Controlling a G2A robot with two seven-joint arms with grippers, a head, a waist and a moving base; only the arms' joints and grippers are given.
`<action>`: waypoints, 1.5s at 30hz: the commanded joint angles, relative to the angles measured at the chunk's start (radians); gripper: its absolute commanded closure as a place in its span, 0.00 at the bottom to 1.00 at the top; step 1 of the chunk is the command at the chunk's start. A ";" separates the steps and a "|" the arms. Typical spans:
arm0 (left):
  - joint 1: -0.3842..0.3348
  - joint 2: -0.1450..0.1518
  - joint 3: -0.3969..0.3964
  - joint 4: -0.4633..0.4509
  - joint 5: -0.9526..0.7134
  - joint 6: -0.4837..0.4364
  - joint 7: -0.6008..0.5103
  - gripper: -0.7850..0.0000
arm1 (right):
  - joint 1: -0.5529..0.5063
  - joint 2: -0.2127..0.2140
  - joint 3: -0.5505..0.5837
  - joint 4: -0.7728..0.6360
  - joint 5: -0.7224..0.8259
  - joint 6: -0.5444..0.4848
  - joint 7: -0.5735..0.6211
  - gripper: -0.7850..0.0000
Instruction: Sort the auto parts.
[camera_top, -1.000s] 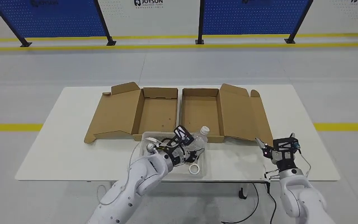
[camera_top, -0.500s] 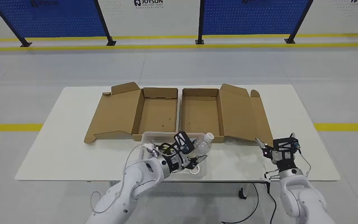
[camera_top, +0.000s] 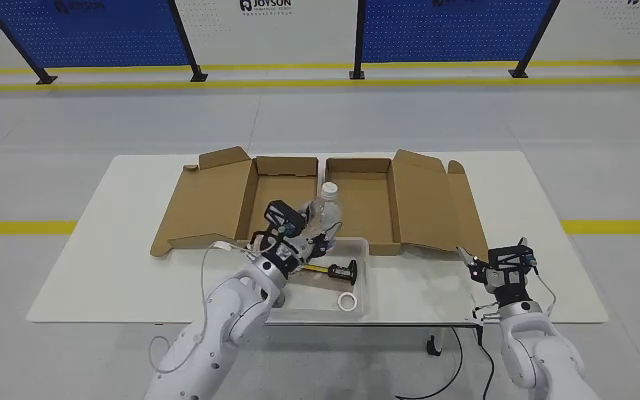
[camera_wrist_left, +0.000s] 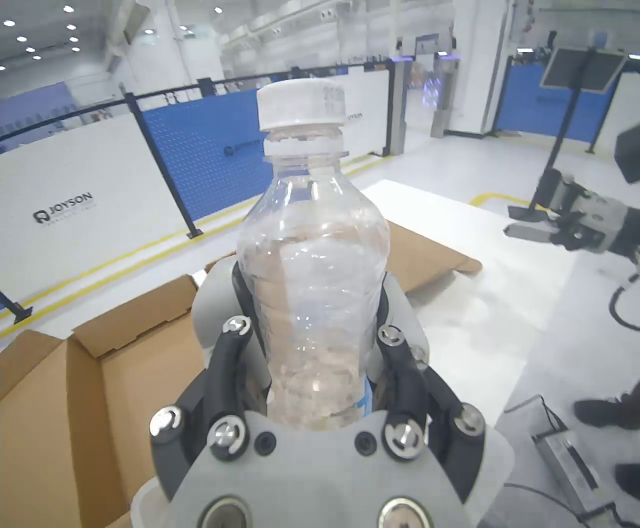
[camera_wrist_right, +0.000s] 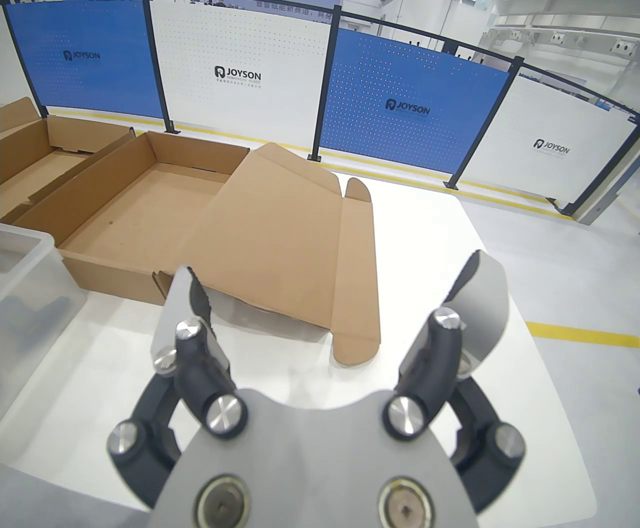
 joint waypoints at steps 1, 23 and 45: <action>-0.002 -0.002 -0.008 0.019 -0.017 0.017 0.025 1.00 | 0.000 0.000 0.000 0.000 0.000 0.000 0.000 0.00; -0.069 -0.018 -0.014 0.098 -0.074 0.090 0.062 1.00 | 0.000 0.000 0.000 0.000 0.000 0.000 0.000 0.00; -0.413 -0.119 0.132 0.727 -0.135 0.290 0.136 1.00 | 0.000 0.000 0.000 0.000 0.000 0.000 0.000 0.00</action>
